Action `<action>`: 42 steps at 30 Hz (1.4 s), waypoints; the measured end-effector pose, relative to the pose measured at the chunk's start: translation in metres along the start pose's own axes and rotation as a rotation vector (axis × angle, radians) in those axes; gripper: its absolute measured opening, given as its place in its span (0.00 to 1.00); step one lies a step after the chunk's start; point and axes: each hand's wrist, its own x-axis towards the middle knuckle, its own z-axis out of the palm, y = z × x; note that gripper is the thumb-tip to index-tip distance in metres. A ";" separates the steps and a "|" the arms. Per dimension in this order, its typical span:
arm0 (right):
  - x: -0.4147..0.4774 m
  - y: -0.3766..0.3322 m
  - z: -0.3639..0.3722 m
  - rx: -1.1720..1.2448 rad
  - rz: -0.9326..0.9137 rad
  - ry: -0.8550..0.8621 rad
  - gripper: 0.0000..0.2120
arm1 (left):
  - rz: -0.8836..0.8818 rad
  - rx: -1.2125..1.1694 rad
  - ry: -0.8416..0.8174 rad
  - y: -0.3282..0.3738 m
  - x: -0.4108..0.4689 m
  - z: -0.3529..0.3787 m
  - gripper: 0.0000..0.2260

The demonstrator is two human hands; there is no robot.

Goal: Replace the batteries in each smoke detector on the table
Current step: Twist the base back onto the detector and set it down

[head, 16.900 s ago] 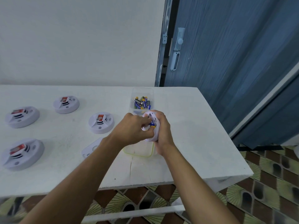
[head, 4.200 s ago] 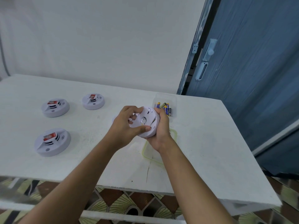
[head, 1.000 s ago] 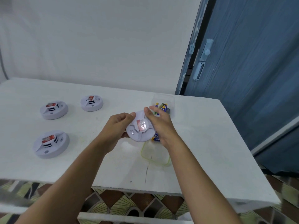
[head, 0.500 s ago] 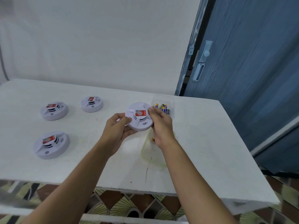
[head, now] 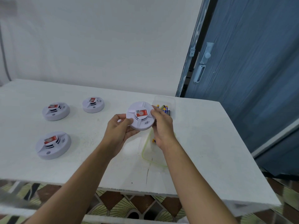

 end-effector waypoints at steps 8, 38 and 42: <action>-0.002 -0.001 0.001 -0.002 0.003 0.002 0.09 | 0.000 -0.012 -0.005 0.000 -0.001 0.000 0.07; 0.009 0.004 0.009 -0.054 0.060 -0.030 0.08 | 0.020 0.285 -0.198 0.013 0.014 -0.029 0.30; 0.016 0.011 0.019 -0.035 0.090 -0.033 0.09 | 0.055 0.314 -0.278 0.024 0.023 -0.042 0.21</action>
